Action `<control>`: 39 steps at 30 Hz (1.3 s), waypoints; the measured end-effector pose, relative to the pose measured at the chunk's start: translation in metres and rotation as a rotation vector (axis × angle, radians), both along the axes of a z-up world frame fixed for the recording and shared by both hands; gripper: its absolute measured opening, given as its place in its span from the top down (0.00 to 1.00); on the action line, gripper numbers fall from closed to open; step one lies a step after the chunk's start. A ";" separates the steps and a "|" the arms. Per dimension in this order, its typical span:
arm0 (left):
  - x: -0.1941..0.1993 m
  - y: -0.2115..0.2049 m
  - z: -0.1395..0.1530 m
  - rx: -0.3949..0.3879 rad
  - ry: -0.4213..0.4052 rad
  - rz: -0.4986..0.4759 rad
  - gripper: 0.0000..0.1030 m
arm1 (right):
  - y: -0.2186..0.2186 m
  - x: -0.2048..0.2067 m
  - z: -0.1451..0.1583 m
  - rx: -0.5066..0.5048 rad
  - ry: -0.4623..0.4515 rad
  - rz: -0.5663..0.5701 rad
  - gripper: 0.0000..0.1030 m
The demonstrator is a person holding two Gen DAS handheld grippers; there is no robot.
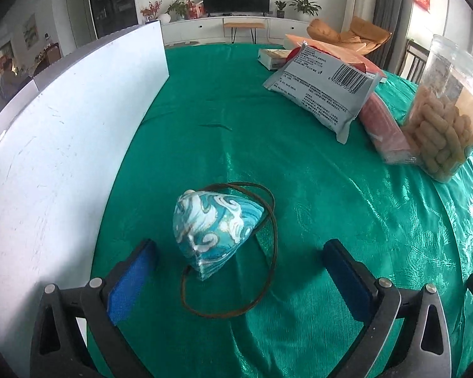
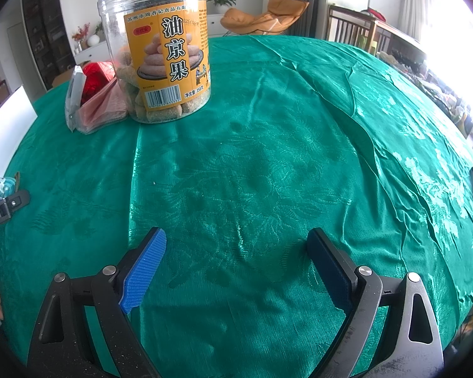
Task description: Organize soft objects
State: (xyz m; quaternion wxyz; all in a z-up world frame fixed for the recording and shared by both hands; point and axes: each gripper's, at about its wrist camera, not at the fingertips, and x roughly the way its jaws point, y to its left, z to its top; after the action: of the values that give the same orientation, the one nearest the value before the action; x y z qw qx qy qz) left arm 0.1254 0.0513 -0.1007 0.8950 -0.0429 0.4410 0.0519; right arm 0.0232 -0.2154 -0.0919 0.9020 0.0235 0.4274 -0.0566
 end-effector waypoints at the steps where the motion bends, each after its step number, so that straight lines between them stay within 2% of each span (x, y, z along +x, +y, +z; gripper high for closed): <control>1: -0.001 0.000 0.000 0.001 -0.003 -0.001 0.00 | 0.000 0.000 0.000 0.000 0.000 0.001 0.10; 8: -0.008 -0.001 0.005 0.000 -0.006 -0.006 0.00 | 0.008 -0.001 0.007 -0.016 0.014 0.045 0.12; 12: -0.009 0.000 0.006 0.000 -0.006 -0.006 0.00 | 0.058 0.008 0.060 -0.068 -0.147 0.249 0.12; 15: -0.009 0.000 0.006 0.000 -0.006 -0.006 0.00 | 0.114 0.052 0.100 -0.113 -0.181 0.399 0.12; 18: -0.009 0.000 0.005 0.001 -0.006 -0.005 0.00 | 0.179 0.109 0.111 -0.222 -0.126 0.527 0.12; 21: -0.009 0.000 0.005 0.001 -0.006 -0.005 0.00 | 0.229 0.155 0.094 -0.389 -0.080 0.600 0.12; 22: -0.009 0.000 0.005 0.001 -0.006 -0.006 0.00 | 0.236 0.168 0.085 -0.409 -0.043 0.603 0.12; 24: -0.009 0.000 0.006 0.001 -0.006 -0.005 0.00 | 0.242 0.203 0.058 -0.425 0.114 0.573 0.12; 25: -0.009 0.000 0.006 0.001 -0.006 -0.005 0.00 | 0.241 0.214 0.047 -0.414 0.174 0.555 0.15; 26: -0.009 0.000 0.006 0.001 -0.006 -0.005 0.00 | 0.238 0.219 0.043 -0.383 0.193 0.556 0.31; 27: -0.009 0.000 0.006 0.001 -0.006 -0.004 0.00 | 0.234 0.219 0.042 -0.334 0.214 0.560 0.52; 28: -0.009 0.000 0.006 0.001 -0.007 -0.003 0.00 | 0.230 0.215 0.046 -0.309 0.211 0.547 0.53; 30: -0.009 0.000 0.007 0.002 -0.006 -0.001 0.00 | 0.225 0.204 0.057 -0.267 0.189 0.557 0.69; 31: -0.009 0.000 0.007 0.001 -0.007 0.000 0.00 | 0.221 0.199 0.068 -0.226 0.178 0.557 0.82; 33: -0.008 -0.001 0.007 0.002 -0.006 0.000 0.00 | 0.214 0.192 0.087 -0.151 0.151 0.537 0.85; 39: -0.008 -0.001 0.007 0.002 -0.007 0.000 0.00 | 0.210 0.170 0.123 -0.100 0.066 0.532 0.86</control>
State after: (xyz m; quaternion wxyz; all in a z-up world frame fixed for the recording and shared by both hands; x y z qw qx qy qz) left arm 0.1171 0.0505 -0.0937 0.8965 -0.0421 0.4380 0.0521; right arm 0.1932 -0.0051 0.0311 0.8707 -0.1363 0.4445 0.1606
